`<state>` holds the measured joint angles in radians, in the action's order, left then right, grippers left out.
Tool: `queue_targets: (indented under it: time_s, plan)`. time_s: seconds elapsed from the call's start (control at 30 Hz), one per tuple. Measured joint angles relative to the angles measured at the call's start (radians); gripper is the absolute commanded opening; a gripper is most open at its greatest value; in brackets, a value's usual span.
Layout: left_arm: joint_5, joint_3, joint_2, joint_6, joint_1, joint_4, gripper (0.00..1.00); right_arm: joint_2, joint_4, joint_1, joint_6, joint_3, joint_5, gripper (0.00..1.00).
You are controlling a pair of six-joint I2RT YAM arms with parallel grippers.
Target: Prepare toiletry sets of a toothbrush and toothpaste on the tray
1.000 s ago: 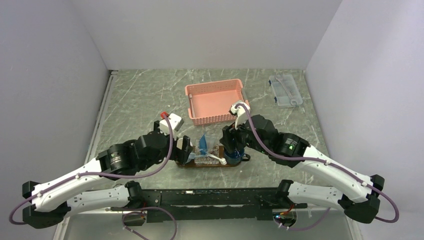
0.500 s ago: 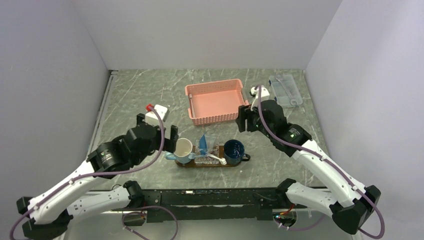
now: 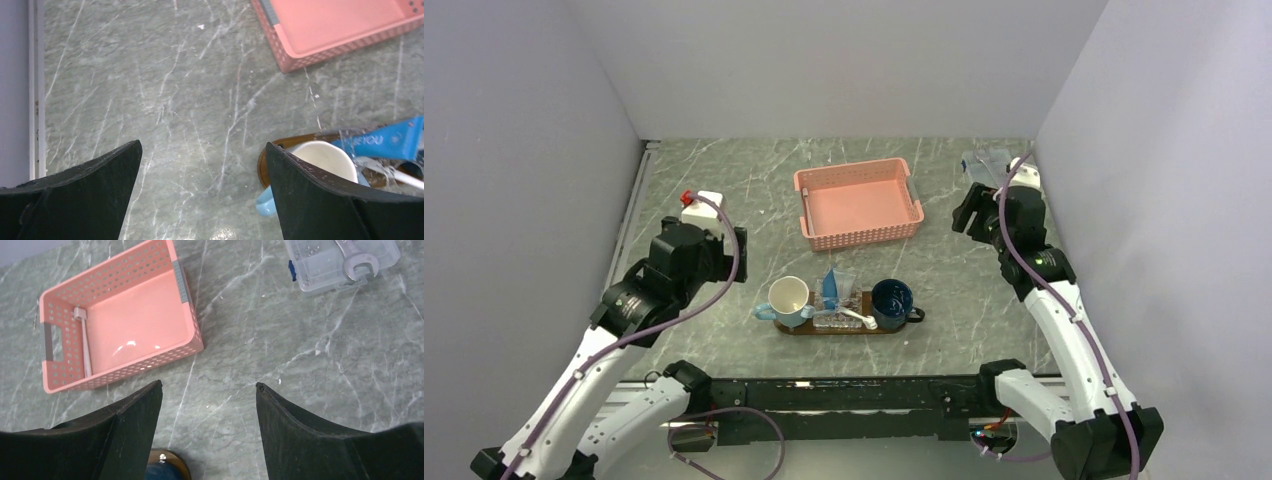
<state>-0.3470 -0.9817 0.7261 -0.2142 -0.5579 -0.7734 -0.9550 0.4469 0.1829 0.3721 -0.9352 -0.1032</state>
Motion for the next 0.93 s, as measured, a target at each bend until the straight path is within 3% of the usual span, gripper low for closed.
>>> queue_targets:
  time_s: [0.3, 0.47, 0.93]
  plan:
    - [0.069, 0.041, -0.024, 0.035, 0.164, 0.088, 0.99, 0.096, -0.068, -0.021, 0.022, 0.066, 0.055, 0.80]
    - [0.088, 0.084, -0.079, 0.045, 0.184, 0.108, 0.99, 0.083, -0.083, -0.021, 0.035, 0.066, 0.077, 1.00]
    - [0.086, 0.114, -0.159, 0.050, 0.187, 0.134, 0.99, 0.122, -0.121, -0.021, 0.049, 0.095, 0.106, 1.00]
